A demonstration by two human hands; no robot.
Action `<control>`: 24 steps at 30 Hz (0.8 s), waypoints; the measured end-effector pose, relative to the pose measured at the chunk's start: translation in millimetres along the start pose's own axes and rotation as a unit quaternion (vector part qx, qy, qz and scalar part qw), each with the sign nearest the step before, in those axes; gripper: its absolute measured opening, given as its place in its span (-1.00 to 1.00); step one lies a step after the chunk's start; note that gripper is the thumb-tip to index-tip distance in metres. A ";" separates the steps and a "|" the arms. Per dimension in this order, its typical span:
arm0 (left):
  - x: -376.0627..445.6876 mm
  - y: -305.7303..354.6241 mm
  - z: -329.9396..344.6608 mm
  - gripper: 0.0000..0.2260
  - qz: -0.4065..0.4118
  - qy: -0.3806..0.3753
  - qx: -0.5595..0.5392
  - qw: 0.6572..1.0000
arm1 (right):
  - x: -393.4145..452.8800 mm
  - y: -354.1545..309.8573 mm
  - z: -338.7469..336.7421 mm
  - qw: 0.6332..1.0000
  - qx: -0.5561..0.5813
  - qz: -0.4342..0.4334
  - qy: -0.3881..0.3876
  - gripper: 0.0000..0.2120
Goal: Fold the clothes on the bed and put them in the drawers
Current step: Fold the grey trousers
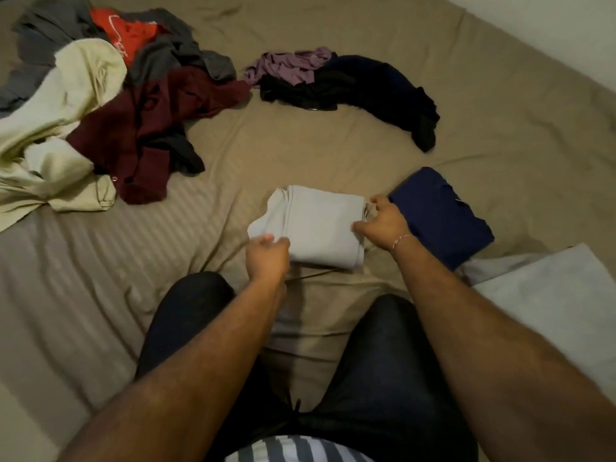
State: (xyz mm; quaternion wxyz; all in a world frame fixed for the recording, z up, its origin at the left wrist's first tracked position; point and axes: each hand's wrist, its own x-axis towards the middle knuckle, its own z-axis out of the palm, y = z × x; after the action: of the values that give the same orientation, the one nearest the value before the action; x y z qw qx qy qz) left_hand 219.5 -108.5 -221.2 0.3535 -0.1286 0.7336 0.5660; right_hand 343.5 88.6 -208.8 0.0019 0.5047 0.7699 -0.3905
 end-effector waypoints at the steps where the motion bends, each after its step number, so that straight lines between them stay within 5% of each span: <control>1: -5.0 -15.9 2.7 -0.82 -0.063 -0.046 -0.011 0.997 | -2.8 4.1 11.5 0.999 0.049 0.017 -0.007 -0.20; 5: -13.4 -46.1 14.5 -0.79 -0.168 -0.134 -0.083 0.973 | -16.5 20.8 53.3 0.988 0.121 0.095 0.013 -0.28; 14: -5.1 -21.7 47.1 -0.85 -0.040 -0.083 -0.184 0.979 | -64.1 24.4 86.4 0.881 0.425 0.205 -0.027 -0.66; 20: -31.0 8.4 58.5 -0.78 0.052 -0.212 -0.172 0.961 | -94.3 29.9 36.0 0.743 0.641 0.184 -0.060 -0.52; 24: -69.6 12.8 80.4 -0.76 0.073 -0.317 -0.162 0.932 | -117.0 48.3 -2.4 0.649 0.754 0.087 -0.062 -0.46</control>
State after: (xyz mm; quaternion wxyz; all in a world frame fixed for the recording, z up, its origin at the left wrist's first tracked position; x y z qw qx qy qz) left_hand 291.9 -45.0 -174.4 0.4998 0.0559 0.4895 0.7124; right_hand 439.5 8.2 -189.6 -0.2971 0.3712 0.1613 -0.8648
